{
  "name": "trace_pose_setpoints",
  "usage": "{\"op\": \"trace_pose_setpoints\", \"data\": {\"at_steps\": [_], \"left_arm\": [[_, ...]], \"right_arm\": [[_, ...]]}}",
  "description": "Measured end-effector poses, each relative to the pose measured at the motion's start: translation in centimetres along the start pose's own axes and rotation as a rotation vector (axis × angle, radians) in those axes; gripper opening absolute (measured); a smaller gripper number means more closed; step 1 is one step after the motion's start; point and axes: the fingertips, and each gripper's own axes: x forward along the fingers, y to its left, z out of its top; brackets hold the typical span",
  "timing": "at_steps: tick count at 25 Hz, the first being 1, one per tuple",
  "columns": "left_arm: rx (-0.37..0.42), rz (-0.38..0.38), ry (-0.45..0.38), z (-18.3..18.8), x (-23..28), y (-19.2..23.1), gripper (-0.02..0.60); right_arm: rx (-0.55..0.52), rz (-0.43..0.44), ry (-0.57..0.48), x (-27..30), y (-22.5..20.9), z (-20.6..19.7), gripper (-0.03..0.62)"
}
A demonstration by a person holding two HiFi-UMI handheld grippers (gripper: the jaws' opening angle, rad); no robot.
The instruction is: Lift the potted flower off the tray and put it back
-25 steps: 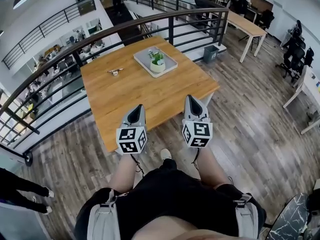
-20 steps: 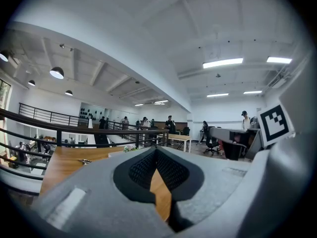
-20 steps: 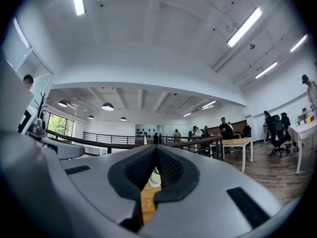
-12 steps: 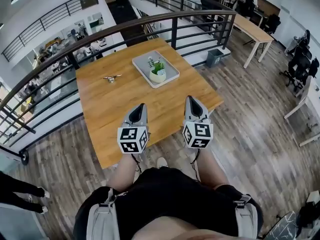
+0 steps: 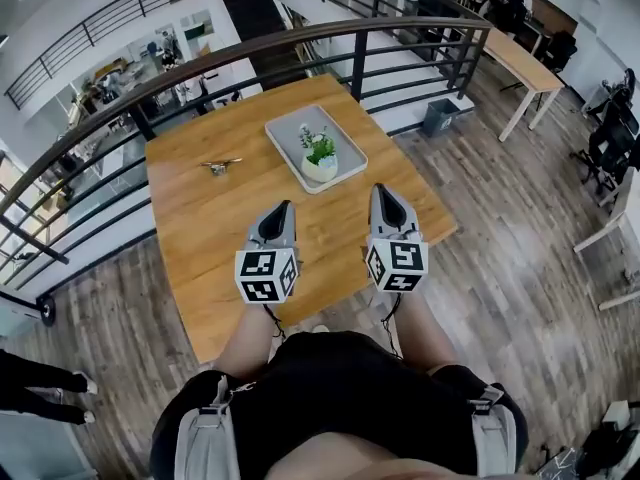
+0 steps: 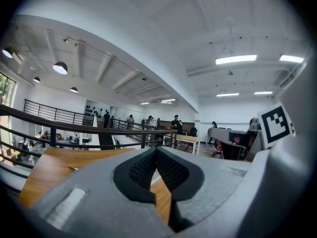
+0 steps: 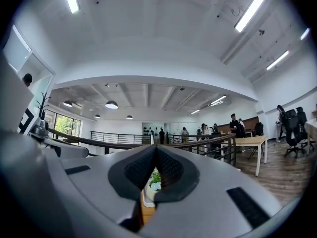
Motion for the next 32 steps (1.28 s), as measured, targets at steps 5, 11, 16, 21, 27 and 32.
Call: {"op": "trace_pose_setpoints", "data": {"at_steps": [5,11,16,21,27,32], "left_arm": [[-0.009,0.009,0.025,-0.3,3.3,1.1,0.012],[-0.001,0.050,0.052,-1.0,5.0,2.0,0.012],[-0.001,0.143,0.038,-0.7,6.3,3.3,0.012],[-0.019,0.287,0.017,-0.4,8.0,5.4,0.012],[-0.020,0.386,0.027,0.9,9.8,5.9,0.012],[-0.015,0.430,0.047,0.7,10.5,6.4,0.012]], "right_arm": [[0.008,-0.001,0.017,3.3,-1.7,-0.5,-0.002],[0.036,0.010,0.029,6.0,-3.5,-1.6,-0.002],[0.039,0.065,0.026,10.1,-5.7,-2.3,-0.002],[0.042,0.151,0.020,15.1,-7.6,-2.8,-0.002],[0.064,0.235,0.013,20.0,-8.7,-1.7,-0.002],[0.051,0.289,0.001,23.0,-8.3,-1.9,-0.002]]}}
